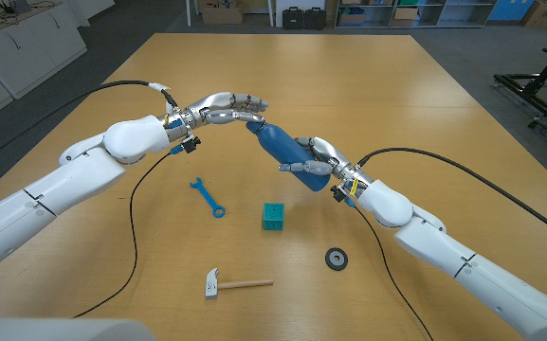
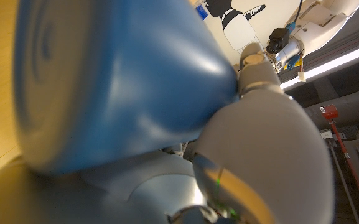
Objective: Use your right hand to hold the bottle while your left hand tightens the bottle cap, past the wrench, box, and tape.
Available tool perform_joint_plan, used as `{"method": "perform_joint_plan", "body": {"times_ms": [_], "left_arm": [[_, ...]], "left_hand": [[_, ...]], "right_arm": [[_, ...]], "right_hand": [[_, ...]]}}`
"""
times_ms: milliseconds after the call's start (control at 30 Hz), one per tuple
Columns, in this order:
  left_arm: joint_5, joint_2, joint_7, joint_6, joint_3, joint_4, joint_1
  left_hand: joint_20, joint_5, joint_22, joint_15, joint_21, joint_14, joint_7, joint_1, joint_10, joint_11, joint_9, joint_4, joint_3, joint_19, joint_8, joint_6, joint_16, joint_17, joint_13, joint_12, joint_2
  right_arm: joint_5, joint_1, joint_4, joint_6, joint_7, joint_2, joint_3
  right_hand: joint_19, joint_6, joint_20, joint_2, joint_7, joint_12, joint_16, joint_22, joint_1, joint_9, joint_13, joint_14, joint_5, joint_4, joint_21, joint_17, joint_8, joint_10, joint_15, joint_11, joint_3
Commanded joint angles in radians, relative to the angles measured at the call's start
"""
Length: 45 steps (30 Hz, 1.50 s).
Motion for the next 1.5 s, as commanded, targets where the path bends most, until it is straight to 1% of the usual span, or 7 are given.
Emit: {"method": "perform_joint_plan", "body": {"times_ms": [33, 200, 400, 733, 967, 1233, 1500], "left_arm": [[-0.054, 0.001, -0.055, -0.024, 0.009, 0.029, -0.023], [-0.049, 0.007, -0.072, -0.005, 0.023, 0.028, -0.041], [-0.029, 0.020, -0.048, 0.027, 0.021, 0.006, -0.041], [-0.027, 0.001, -0.048, 0.034, 0.043, 0.015, -0.058], [-0.032, -0.013, -0.024, 0.021, 0.039, 0.016, -0.048], [-0.034, -0.033, -0.024, 0.028, 0.057, 0.019, -0.060], [-0.003, -0.001, 0.032, 0.091, 0.040, -0.041, -0.036]], "left_hand": [[0.009, 0.003, 0.002, 0.010, 0.004, 0.003, -0.003, -0.008, 0.000, 0.013, 0.001, -0.002, -0.006, 0.003, -0.004, -0.012, -0.002, 0.005, 0.004, -0.005, -0.003], [0.013, 0.003, 0.002, 0.011, 0.003, 0.002, -0.005, -0.008, 0.001, 0.016, 0.002, -0.003, -0.006, 0.003, -0.005, -0.013, -0.002, 0.005, 0.004, -0.005, -0.002], [0.013, 0.005, 0.002, 0.005, 0.007, 0.024, 0.012, 0.000, 0.050, -0.002, 0.003, -0.007, -0.007, 0.021, 0.001, 0.002, 0.005, 0.004, 0.009, 0.015, 0.002], [0.013, 0.008, 0.001, -0.023, 0.010, 0.066, 0.027, 0.018, 0.111, -0.024, 0.004, -0.013, -0.003, 0.045, 0.023, 0.058, 0.015, 0.003, 0.015, 0.035, 0.009], [-0.006, 0.011, 0.001, -0.071, 0.012, 0.129, 0.011, 0.062, 0.197, -0.054, 0.005, -0.022, 0.012, 0.078, 0.052, 0.135, 0.024, 0.000, 0.016, 0.057, 0.020], [-0.011, 0.013, 0.000, -0.075, 0.015, 0.167, 0.007, 0.075, 0.241, -0.060, 0.005, -0.018, 0.018, 0.100, 0.067, 0.177, 0.028, -0.001, 0.017, 0.066, 0.026], [-0.040, 0.024, -0.001, -0.121, 0.017, 0.266, -0.007, 0.143, 0.372, -0.093, 0.006, -0.023, 0.059, 0.154, 0.113, 0.297, 0.034, -0.003, 0.017, 0.094, 0.064]], "right_arm": [[-0.003, -0.002, 0.002, -0.010, -0.004, 0.000, 0.001], [-0.004, -0.003, 0.003, -0.007, -0.005, 0.000, 0.002], [-0.003, -0.002, 0.002, -0.006, -0.003, -0.001, 0.002], [-0.002, -0.004, 0.002, -0.003, -0.004, -0.005, 0.007], [0.000, -0.007, 0.003, -0.001, -0.006, -0.006, 0.011], [-0.003, -0.010, -0.002, 0.003, -0.011, -0.009, 0.017], [0.005, -0.027, -0.014, 0.003, -0.023, -0.016, 0.031]], "right_hand": [[0.021, 0.258, -0.159, 0.278, -0.209, -0.005, 0.001, -0.001, 0.272, 0.003, 0.004, 0.127, -0.001, 0.013, 0.007, 0.005, 0.011, 0.219, -0.199, -0.220, 0.028], [0.020, 0.259, -0.159, 0.277, -0.209, -0.006, 0.000, -0.003, 0.273, 0.002, 0.007, 0.128, -0.001, 0.012, 0.009, 0.007, 0.012, 0.219, -0.198, -0.218, 0.028], [0.019, 0.258, -0.160, 0.276, -0.209, -0.007, -0.001, -0.003, 0.274, 0.002, 0.006, 0.129, 0.000, 0.011, 0.010, 0.008, 0.012, 0.222, -0.197, -0.217, 0.029], [0.019, 0.258, -0.160, 0.276, -0.210, -0.010, -0.002, -0.005, 0.275, 0.001, 0.009, 0.130, 0.000, 0.011, 0.013, 0.010, 0.012, 0.219, -0.197, -0.218, 0.030], [0.018, 0.258, -0.159, 0.276, -0.211, -0.011, -0.003, -0.006, 0.274, 0.001, 0.009, 0.130, 0.000, 0.012, 0.015, 0.012, 0.012, 0.223, -0.196, -0.217, 0.030], [0.018, 0.259, -0.159, 0.275, -0.211, -0.012, -0.004, -0.007, 0.274, 0.001, 0.010, 0.131, 0.000, 0.012, 0.016, 0.013, 0.013, 0.223, -0.196, -0.217, 0.030], [0.017, 0.259, -0.159, 0.275, -0.210, -0.013, -0.005, -0.007, 0.273, 0.000, 0.011, 0.131, 0.000, 0.012, 0.017, 0.014, 0.014, 0.224, -0.196, -0.217, 0.031]]}}
